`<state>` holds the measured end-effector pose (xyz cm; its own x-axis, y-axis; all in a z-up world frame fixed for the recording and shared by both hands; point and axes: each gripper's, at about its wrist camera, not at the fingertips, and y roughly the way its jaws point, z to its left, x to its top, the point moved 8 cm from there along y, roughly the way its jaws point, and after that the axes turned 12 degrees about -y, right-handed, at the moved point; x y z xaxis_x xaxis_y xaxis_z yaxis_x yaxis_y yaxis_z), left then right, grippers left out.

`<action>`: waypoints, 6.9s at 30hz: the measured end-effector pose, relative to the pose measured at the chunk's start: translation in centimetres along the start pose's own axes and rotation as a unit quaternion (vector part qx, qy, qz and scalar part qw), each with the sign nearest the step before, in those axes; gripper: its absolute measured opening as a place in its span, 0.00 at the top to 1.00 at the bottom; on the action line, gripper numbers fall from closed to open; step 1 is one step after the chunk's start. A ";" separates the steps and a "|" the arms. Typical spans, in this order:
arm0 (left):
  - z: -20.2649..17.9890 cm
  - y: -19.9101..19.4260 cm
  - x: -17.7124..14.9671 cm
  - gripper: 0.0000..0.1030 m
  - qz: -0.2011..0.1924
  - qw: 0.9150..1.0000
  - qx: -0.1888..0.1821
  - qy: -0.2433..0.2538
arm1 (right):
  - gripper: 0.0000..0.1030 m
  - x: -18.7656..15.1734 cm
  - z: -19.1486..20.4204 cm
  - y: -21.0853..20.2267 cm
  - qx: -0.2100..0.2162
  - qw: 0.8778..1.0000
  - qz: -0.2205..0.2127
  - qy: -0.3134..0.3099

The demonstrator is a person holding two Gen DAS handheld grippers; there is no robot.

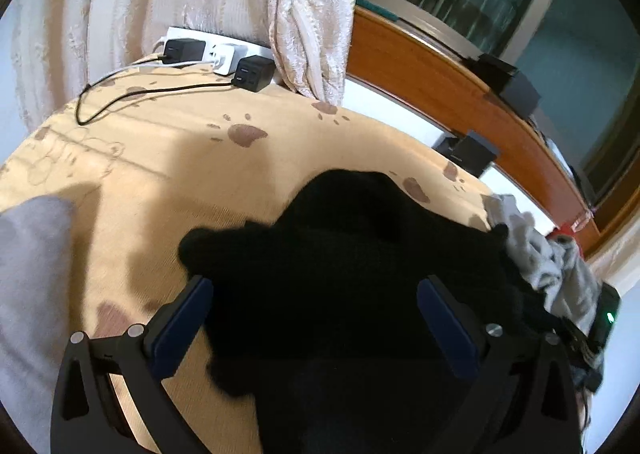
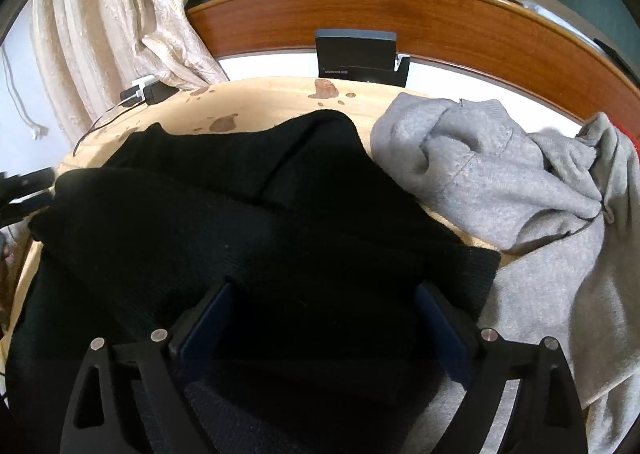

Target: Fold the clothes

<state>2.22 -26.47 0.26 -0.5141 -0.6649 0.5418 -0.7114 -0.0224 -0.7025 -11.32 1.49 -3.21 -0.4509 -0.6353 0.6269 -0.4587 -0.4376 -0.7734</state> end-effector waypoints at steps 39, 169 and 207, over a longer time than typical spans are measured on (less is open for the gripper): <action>6.4 -18.9 -24.4 0.01 0.110 0.987 -0.097 0.070 | 0.01 -16.1 8.9 -25.3 0.092 0.974 -0.190 -0.077; 1.9 7.4 8.9 0.19 0.055 0.963 -0.100 -0.245 | 0.49 6.7 -8.9 1.2 0.066 0.984 -0.082 0.146; -7.7 5.8 -2.8 0.18 0.043 0.991 -0.003 0.127 | 0.13 3.5 0.6 0.8 0.098 0.993 -0.044 -0.047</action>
<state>-4.13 -18.98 -1.75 -0.6760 -0.4548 0.5798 -0.6627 0.0312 -0.7482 -12.79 -1.48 -1.73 -0.3379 -0.6422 0.6881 -0.3318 -0.6029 -0.7256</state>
